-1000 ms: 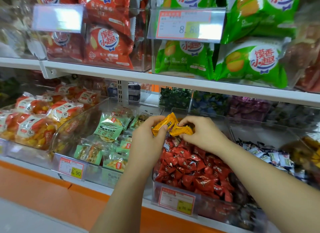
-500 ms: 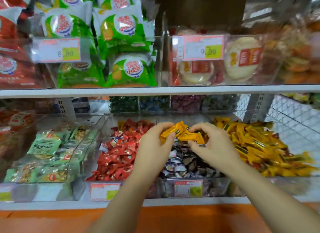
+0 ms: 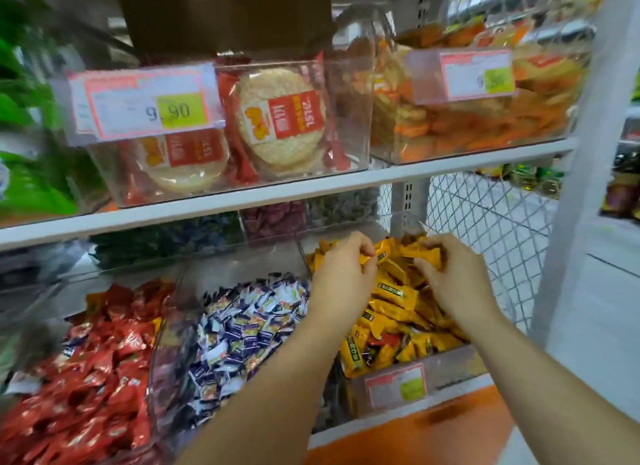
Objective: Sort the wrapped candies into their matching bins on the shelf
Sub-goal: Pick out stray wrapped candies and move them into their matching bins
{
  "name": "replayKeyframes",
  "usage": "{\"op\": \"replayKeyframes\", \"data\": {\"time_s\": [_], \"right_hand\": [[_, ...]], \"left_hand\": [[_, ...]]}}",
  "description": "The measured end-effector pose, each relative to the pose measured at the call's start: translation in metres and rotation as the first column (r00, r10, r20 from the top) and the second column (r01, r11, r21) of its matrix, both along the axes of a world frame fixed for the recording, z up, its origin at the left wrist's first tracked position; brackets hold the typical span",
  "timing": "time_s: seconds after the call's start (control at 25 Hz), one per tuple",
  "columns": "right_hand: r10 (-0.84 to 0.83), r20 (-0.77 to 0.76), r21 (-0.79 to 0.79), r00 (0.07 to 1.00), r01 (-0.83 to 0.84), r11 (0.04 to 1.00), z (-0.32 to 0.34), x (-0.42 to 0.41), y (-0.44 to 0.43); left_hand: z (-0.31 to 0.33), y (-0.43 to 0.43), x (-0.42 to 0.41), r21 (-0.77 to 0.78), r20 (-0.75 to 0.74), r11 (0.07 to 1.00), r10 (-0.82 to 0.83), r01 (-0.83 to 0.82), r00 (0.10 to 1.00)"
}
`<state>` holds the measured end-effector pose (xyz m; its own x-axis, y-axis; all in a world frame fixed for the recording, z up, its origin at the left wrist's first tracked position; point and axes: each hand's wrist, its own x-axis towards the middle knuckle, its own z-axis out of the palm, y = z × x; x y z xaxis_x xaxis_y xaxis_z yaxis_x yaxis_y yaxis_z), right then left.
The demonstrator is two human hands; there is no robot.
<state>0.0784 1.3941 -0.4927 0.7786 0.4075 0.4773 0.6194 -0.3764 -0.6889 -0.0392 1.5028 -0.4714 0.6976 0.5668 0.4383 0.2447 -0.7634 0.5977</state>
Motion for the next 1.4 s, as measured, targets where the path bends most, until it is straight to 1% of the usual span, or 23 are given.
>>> {"op": "replayKeyframes", "data": {"time_s": [0.08,0.12,0.16,0.24,0.28,0.32,0.4,0.52,0.6,0.68,0.8,0.92,1.04,1.12,1.24,1.32,1.4], "right_hand": [[0.009,-0.025,-0.117,1.0,-0.012,0.993,-0.009,0.011,-0.005],[0.021,-0.035,-0.154,0.999,-0.026,0.988,-0.011,0.012,-0.007],[0.029,-0.039,-0.171,0.999,-0.035,0.985,-0.012,0.013,-0.01],[0.048,-0.035,-0.169,0.998,-0.053,0.984,-0.009,0.011,-0.015],[0.067,-0.031,-0.167,0.997,-0.071,0.983,-0.007,0.009,-0.017],[0.088,-0.027,-0.169,0.996,-0.092,0.981,-0.005,0.005,-0.019],[0.133,-0.021,-0.163,0.991,-0.135,0.977,-0.001,-0.003,-0.018],[0.192,0.005,-0.125,0.981,-0.19,0.974,0.008,-0.02,-0.008],[0.24,0.017,-0.1,0.971,-0.237,0.966,0.014,-0.038,0.004],[0.316,0.029,-0.092,0.948,-0.312,0.946,0.021,-0.063,0.019],[0.45,0.019,-0.107,0.893,-0.446,0.889,0.029,-0.107,0.047],[0.592,0.0,-0.151,0.806,-0.585,0.797,0.033,-0.155,0.082],[0.677,-0.035,-0.186,0.735,-0.671,0.718,0.024,-0.188,0.11],[0.698,-0.046,-0.21,0.715,-0.69,0.692,0.022,-0.199,0.124],[0.685,-0.076,-0.208,0.725,-0.683,0.7,0.024,-0.213,0.154],[0.679,-0.105,-0.237,0.726,-0.682,0.692,0.025,-0.221,0.17],[0.675,-0.125,-0.316,0.727,-0.674,0.668,0.02,-0.227,0.18]], "left_hand": [[-0.004,0.003,0.019,0.095,-0.086,0.995,0.028,-0.02,0.996],[-0.007,0.005,0.026,0.158,-0.142,0.987,0.033,-0.01,0.989],[-0.01,0.006,0.033,0.215,-0.227,0.976,0.016,0.034,0.974],[-0.013,0.007,0.041,0.255,-0.448,0.948,-0.057,0.188,0.892],[-0.013,0.006,0.041,0.244,-0.528,0.937,-0.087,0.249,0.845],[-0.013,0.007,0.041,0.233,-0.56,0.932,-0.103,0.276,0.822],[-0.011,0.01,0.035,0.215,-0.512,0.941,-0.118,0.26,0.851],[-0.004,0.015,0.011,0.232,-0.362,0.953,-0.103,0.196,0.927],[0.002,0.022,-0.017,0.255,-0.278,0.952,-0.093,0.167,0.956],[0.006,0.031,-0.054,0.247,-0.216,0.962,-0.065,0.119,0.974],[0.01,0.05,-0.116,0.23,-0.17,0.973,0.011,0.028,0.985],[0.012,0.078,-0.177,0.239,-0.153,0.968,0.114,-0.075,0.982],[0.005,0.106,-0.222,0.211,-0.136,0.958,0.226,-0.194,0.965],[-0.008,0.121,-0.24,0.156,-0.134,0.958,0.261,-0.239,0.956],[-0.029,0.148,-0.256,0.133,-0.176,0.954,0.288,-0.267,0.941],[-0.04,0.164,-0.257,0.185,-0.291,0.958,0.268,-0.221,0.918],[-0.047,0.177,-0.254,0.229,-0.458,0.959,0.256,-0.165,0.851]]}}
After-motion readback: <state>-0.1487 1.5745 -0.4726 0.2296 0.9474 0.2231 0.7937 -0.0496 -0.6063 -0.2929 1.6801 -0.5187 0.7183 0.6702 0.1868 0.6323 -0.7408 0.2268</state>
